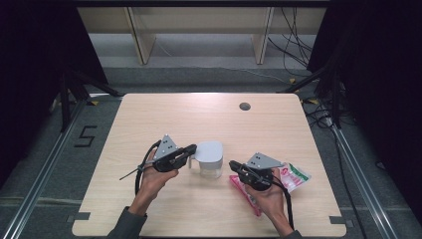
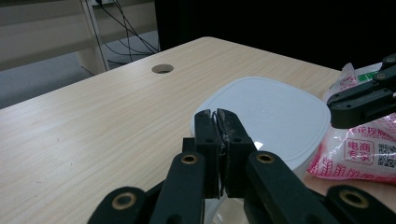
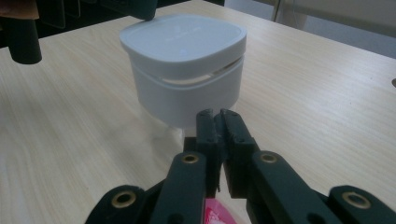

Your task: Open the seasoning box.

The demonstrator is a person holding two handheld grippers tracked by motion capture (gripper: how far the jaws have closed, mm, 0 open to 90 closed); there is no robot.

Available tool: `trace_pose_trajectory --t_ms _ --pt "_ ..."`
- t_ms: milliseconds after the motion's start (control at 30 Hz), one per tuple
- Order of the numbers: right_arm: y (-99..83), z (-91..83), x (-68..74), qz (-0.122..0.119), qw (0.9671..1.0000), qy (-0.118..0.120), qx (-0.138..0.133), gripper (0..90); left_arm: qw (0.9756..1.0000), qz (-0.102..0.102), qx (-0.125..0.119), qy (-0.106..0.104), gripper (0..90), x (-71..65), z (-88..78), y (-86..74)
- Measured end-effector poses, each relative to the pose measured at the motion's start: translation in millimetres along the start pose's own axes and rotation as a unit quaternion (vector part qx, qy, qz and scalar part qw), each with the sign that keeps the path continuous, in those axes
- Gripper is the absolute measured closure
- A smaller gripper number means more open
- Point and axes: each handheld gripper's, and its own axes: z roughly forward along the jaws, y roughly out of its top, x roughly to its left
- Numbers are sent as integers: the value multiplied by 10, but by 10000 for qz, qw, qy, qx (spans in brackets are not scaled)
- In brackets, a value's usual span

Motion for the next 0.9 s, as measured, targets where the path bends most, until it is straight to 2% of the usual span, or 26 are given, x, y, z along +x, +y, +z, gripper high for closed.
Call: trace_pose_trajectory --t_ms 67,167,200,267,300,333,400,433,467,500,533,600,633,700,767,800,833,867,900 --pt "23 19 6 87 10000 -32 -24 885 10000 -2 24 17 871 7 0 -2" --pt "43 52 -13 -21 10000 -25 -14 886 10000 22 61 30 873 16 -4 -9" --pt "52 61 -8 50 10000 45 39 886 10000 10 54 29 872 17 -3 -11" --pt "65 88 -6 36 9999 -43 -96 886 10000 5 39 23 872 19 2 -12" --pt "75 94 -8 14 10000 26 -81 886 10000 3 28 25 872 20 2 -14" --pt "81 102 2 102 9998 141 -8 886 10000 1 33 22 872 20 2 -15" --pt "85 115 -13 -21 10000 -6 -75 892 10000 12 50 35 872 16 -3 -13" --pt "85 122 4 100 9999 52 -29 894 10000 6 42 31 872 18 0 -13" --pt "90 128 10 118 9999 83 1 895 10000 2 32 25 872 20 2 -15" --pt "93 145 9 75 9998 163 -40 894 10000 -1 24 22 872 22 2 -17" --pt "107 141 14 -9 9999 133 -2 895 10000 -4 24 19 872 23 1 -18" --pt "137 148 31 32 9999 117 -94 896 10000 2 28 28 872 21 -1 -16" --pt "159 142 29 -58 9999 113 -103 897 10000 1 20 18 872 23 2 -16" --pt "187 155 59 34 9997 199 -120 896 10000 6 15 23 872 26 0 -19" --pt "206 153 64 4 9998 187 -96 897 10000 -2 28 20 869 21 -3 -19" --pt "212 172 46 -34 9995 220 -224 897 10000 -2 23 28 869 20 -2 -19" --pt "217 162 54 70 9996 249 -101 900 10000 -2 10 17 869 22 2 -20" --pt "218 173 53 66 9996 217 -153 899 10000 -1 13 24 869 23 1 -21" --pt "224 173 36 -46 9995 271 -145 900 10000 10 29 28 864 28 -4 -21"
